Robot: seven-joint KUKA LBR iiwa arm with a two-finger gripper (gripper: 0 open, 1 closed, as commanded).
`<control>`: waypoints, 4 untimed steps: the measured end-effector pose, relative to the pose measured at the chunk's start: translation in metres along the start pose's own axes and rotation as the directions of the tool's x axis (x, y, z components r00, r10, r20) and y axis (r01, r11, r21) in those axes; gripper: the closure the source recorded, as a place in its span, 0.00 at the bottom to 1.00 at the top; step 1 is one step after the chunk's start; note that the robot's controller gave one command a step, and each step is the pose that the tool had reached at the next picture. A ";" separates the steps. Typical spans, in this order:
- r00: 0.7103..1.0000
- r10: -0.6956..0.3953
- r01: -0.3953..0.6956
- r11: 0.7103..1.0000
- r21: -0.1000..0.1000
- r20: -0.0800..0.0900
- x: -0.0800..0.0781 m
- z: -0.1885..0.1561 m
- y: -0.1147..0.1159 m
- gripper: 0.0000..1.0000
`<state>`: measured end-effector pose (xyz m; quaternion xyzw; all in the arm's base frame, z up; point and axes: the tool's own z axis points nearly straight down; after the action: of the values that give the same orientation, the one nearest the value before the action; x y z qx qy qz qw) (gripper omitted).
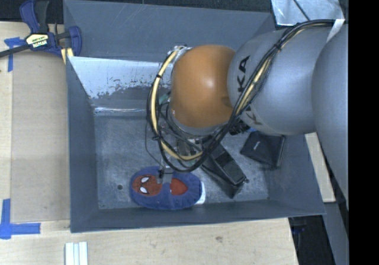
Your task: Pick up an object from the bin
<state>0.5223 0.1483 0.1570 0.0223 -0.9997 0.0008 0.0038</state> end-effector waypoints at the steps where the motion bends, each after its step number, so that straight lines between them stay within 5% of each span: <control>1: 0.998 0.055 -0.055 0.998 -0.004 0.006 0.015 0.089 -0.035 0.00; 2: 0.998 0.053 -0.053 0.999 -0.005 0.020 0.011 0.084 -0.035 1.00; 3: 1.000 0.027 -0.027 1.000 -0.002 0.012 0.030 0.065 -0.033 1.00; 4: 0.998 0.067 -0.067 0.998 -0.004 0.015 0.027 0.012 -0.030 1.00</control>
Offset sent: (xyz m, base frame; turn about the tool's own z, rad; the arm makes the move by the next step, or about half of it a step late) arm -0.0140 -0.0360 -0.0870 0.0512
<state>0.4967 0.1173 0.1448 -0.0110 -0.9999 -0.0008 -0.0038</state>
